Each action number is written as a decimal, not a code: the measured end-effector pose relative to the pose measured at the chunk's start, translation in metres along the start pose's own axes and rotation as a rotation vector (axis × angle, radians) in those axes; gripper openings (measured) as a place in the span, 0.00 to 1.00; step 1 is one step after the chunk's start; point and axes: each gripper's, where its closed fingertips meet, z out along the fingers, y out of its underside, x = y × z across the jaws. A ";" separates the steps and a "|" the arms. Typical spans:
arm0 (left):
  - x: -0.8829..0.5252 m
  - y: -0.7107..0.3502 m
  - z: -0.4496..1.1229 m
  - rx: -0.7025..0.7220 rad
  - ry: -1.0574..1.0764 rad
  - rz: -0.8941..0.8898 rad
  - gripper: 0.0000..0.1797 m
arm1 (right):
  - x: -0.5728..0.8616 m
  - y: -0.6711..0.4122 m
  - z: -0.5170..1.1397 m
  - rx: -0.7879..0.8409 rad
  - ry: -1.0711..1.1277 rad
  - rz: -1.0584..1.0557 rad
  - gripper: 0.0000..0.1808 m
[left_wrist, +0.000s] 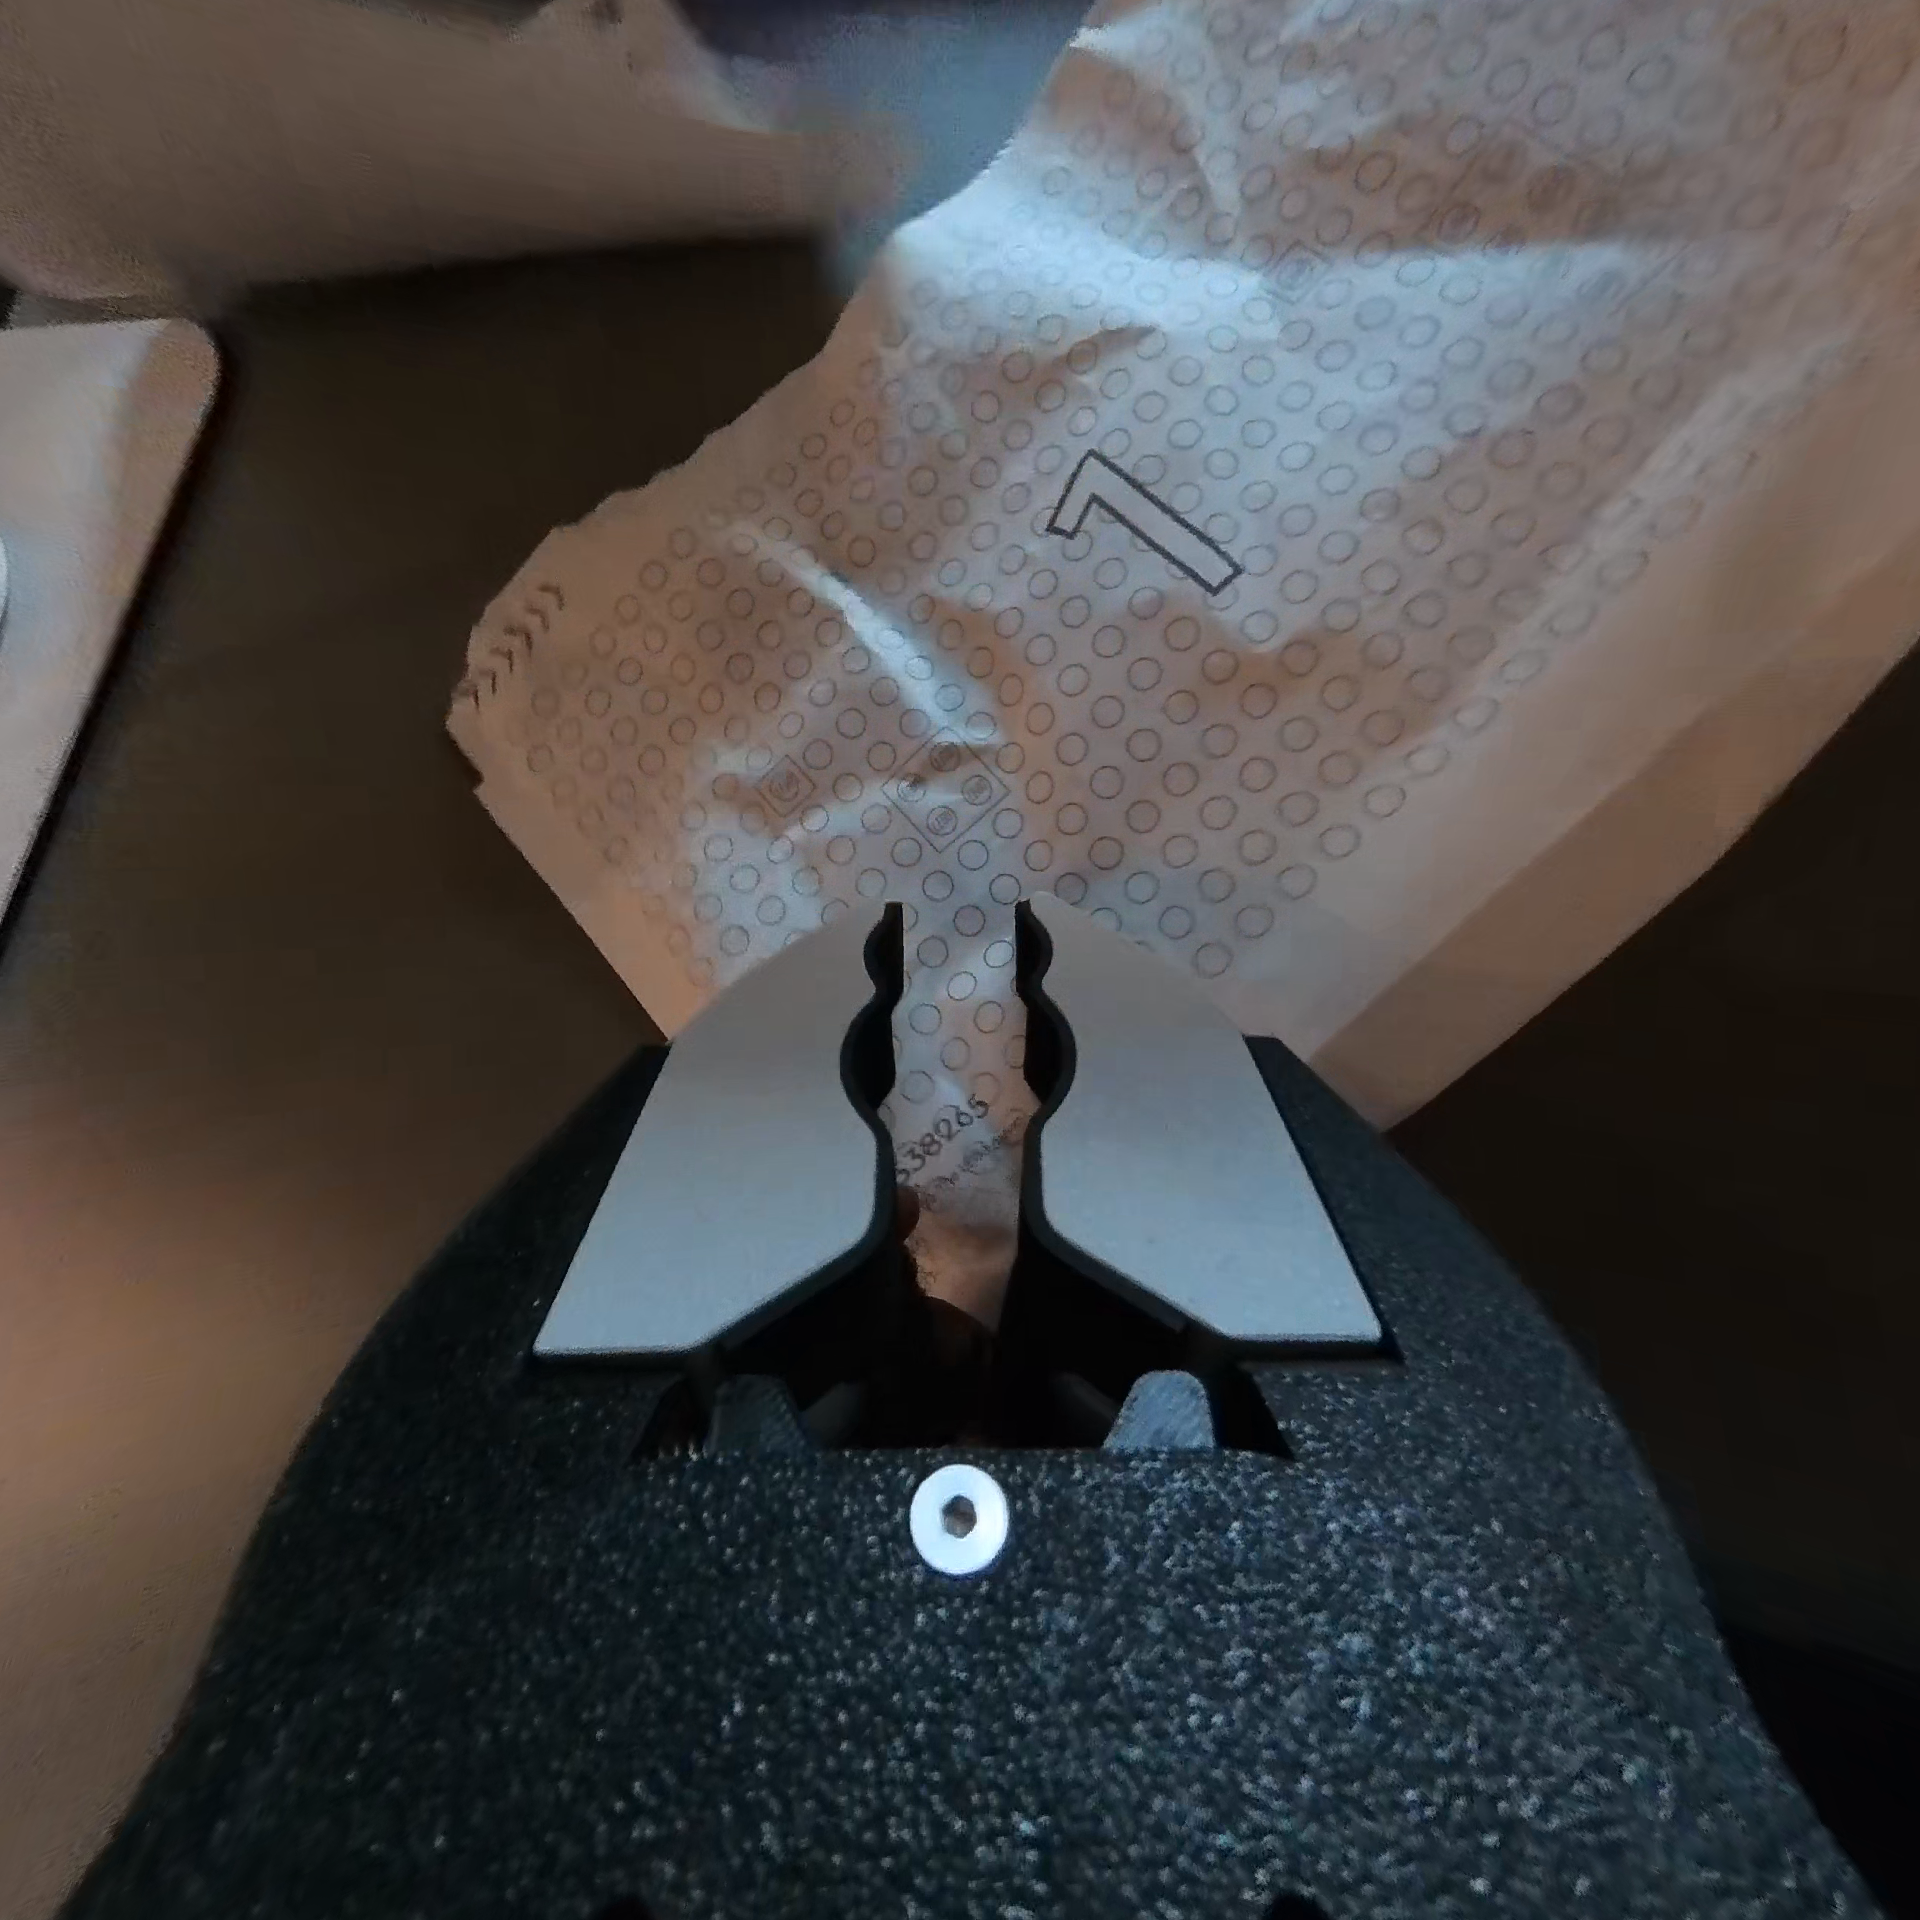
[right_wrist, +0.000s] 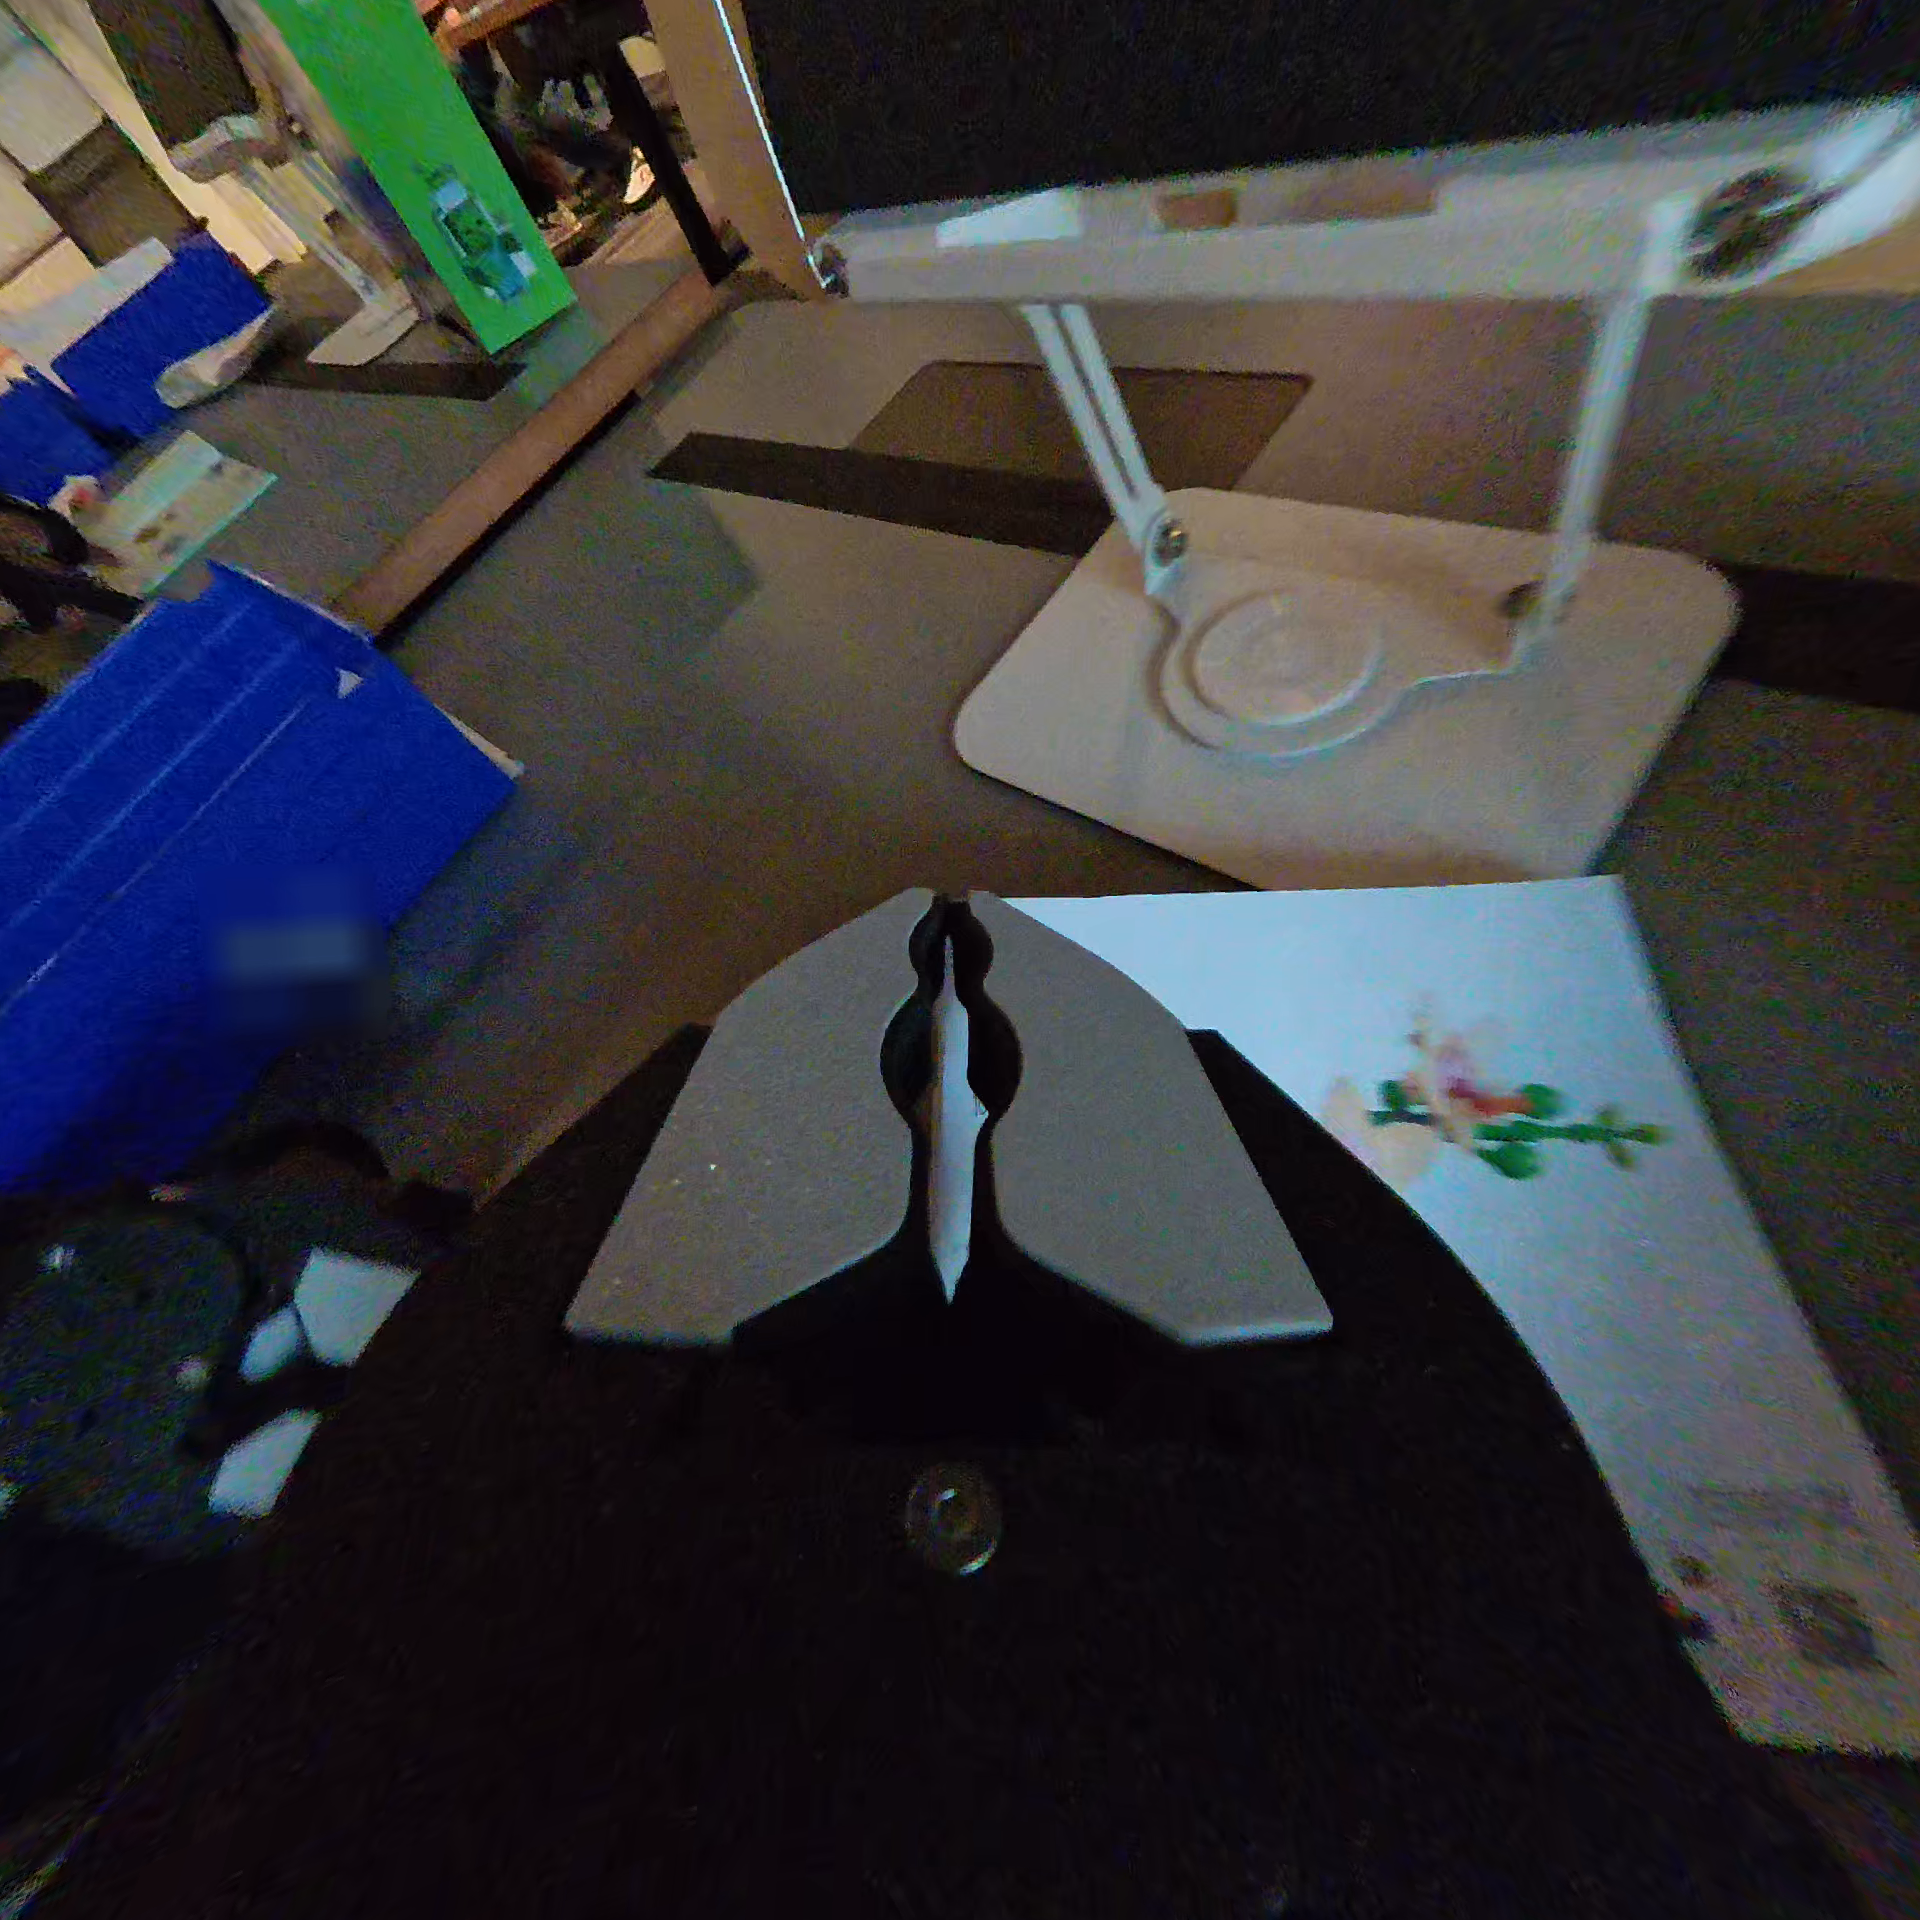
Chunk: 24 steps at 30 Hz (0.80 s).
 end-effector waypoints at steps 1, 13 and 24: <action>0.002 0.000 0.000 -0.002 0.001 0.002 0.11 | -0.004 0.000 0.013 -0.003 -0.005 0.029 0.00; 0.003 0.001 -0.002 0.002 -0.013 0.001 0.11 | -0.005 -0.015 0.127 0.052 0.147 0.177 0.00; 0.002 0.002 -0.001 0.024 -0.011 0.014 0.11 | -0.007 -0.003 0.083 -0.164 0.011 -0.189 0.34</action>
